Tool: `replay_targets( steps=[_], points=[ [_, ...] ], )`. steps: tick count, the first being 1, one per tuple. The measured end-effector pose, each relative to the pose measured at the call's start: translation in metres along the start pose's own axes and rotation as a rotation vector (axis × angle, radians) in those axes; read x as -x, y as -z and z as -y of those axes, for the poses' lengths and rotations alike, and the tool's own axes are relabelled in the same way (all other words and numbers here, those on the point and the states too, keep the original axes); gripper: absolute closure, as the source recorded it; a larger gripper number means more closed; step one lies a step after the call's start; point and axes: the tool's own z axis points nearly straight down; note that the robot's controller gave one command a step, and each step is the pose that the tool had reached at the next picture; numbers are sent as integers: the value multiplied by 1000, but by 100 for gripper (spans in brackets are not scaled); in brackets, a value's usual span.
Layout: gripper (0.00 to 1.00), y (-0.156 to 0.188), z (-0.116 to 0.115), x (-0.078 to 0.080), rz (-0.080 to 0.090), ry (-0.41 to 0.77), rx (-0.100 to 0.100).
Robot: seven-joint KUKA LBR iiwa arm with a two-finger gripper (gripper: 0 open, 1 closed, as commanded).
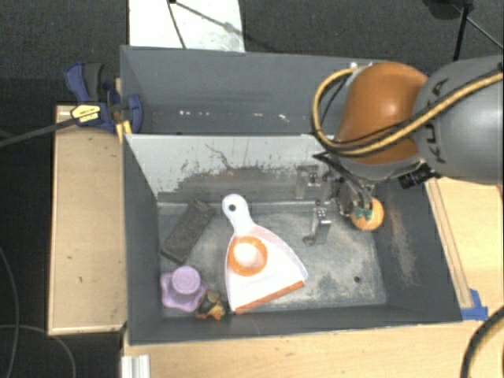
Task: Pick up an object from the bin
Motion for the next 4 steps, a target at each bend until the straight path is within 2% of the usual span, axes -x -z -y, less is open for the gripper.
replay_targets(
  steps=[1, 2, 3, 4],
  points=[
    [0, 5, 0, 2, 8, -1, 0],
    [0, -61, -46, -18, 11, 83, -1],
    [0, -52, -74, -34, 22, 296, -2],
    [0, -44, -115, -51, 55, 318, 0]
  ],
)
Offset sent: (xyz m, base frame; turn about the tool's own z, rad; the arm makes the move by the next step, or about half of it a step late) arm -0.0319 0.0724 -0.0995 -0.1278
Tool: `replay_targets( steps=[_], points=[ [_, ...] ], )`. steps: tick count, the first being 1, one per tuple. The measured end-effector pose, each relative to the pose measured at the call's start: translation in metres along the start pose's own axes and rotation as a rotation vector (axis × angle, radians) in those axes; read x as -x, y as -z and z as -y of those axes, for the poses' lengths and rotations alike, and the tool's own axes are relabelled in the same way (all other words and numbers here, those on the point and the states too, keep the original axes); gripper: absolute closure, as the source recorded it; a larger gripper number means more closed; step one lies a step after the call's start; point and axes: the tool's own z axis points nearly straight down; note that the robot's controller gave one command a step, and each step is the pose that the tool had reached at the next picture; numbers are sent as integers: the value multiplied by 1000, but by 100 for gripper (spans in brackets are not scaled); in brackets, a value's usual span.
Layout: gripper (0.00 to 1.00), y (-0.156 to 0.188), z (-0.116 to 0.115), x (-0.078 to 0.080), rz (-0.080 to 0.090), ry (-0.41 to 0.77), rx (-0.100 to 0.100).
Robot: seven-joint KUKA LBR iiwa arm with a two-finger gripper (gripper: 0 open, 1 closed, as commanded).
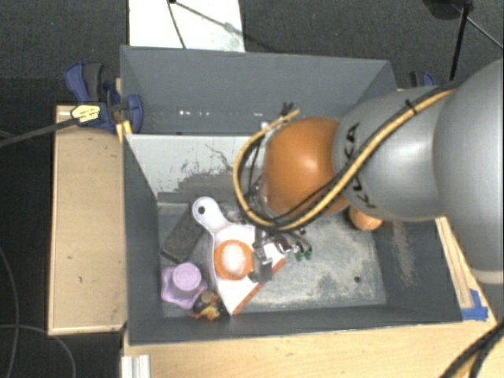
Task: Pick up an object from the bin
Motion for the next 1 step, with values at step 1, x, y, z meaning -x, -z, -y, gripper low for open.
replay_targets(
  steps=[1],
  points=[
    [0, -28, -26, -15, -34, 223, 10]
  ],
)
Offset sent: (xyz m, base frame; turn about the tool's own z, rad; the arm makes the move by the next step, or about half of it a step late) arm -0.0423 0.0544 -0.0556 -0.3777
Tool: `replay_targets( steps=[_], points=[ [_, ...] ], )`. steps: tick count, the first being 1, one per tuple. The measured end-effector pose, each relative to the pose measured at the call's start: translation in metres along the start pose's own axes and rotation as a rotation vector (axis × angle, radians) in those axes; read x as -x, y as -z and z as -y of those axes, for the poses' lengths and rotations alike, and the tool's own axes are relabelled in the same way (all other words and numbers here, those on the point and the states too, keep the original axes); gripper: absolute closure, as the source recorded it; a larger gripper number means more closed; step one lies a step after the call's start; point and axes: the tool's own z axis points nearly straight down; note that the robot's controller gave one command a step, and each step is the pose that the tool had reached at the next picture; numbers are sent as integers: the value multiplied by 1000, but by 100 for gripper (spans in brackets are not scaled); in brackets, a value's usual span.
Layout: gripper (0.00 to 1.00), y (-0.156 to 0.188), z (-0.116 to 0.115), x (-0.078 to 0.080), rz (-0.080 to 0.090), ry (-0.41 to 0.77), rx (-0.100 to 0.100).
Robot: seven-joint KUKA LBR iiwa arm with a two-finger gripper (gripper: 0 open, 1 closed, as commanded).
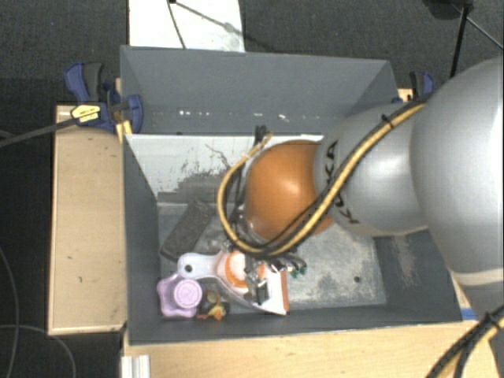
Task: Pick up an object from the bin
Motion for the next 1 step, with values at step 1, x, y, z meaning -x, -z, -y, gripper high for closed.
replay_targets(
  steps=[1],
  points=[
    [100, -17, -28, 10, 14, 145, -18]
  ],
)
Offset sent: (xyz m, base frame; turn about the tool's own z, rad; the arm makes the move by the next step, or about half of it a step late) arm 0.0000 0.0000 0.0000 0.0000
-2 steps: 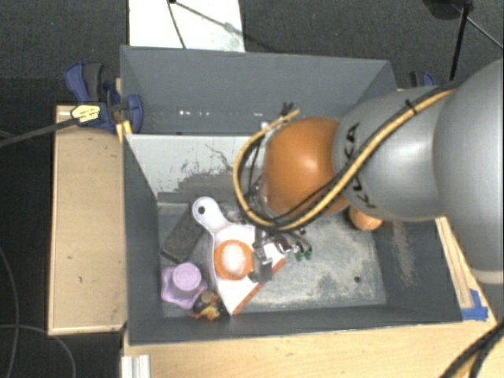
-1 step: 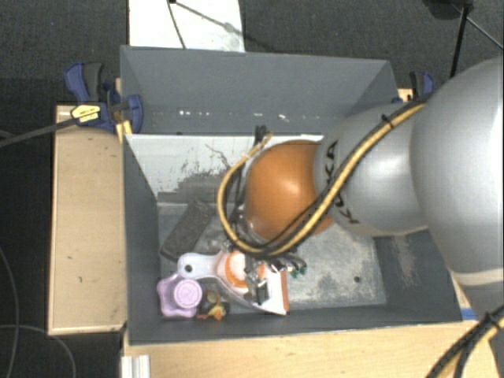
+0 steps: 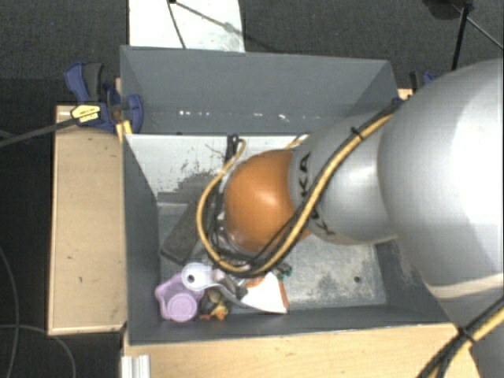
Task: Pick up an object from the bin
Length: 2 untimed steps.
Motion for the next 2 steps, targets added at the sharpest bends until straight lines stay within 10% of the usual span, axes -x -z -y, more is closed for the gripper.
replay_targets(
  steps=[2],
  points=[
    [100, 3, 0, 0, 0, -1, 3]
  ],
)
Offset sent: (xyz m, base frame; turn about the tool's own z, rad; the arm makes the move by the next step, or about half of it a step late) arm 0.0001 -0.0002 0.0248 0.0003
